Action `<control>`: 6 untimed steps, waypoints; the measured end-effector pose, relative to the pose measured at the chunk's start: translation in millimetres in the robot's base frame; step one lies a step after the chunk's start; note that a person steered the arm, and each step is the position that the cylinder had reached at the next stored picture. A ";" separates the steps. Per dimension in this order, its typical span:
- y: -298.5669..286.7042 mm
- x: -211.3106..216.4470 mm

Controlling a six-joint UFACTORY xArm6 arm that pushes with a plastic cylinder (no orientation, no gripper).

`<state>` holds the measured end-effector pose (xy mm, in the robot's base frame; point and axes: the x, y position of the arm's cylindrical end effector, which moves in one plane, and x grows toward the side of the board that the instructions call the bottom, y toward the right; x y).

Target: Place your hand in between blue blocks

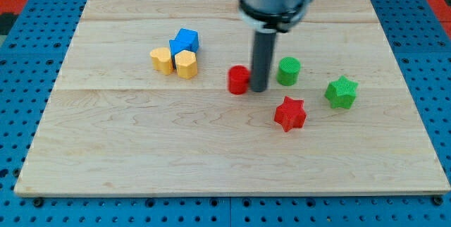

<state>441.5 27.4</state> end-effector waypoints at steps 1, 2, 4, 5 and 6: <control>-51.5 -22.1; -10.5 -22.8; -17.4 -70.2; -72.1 -99.0; -150.1 -111.2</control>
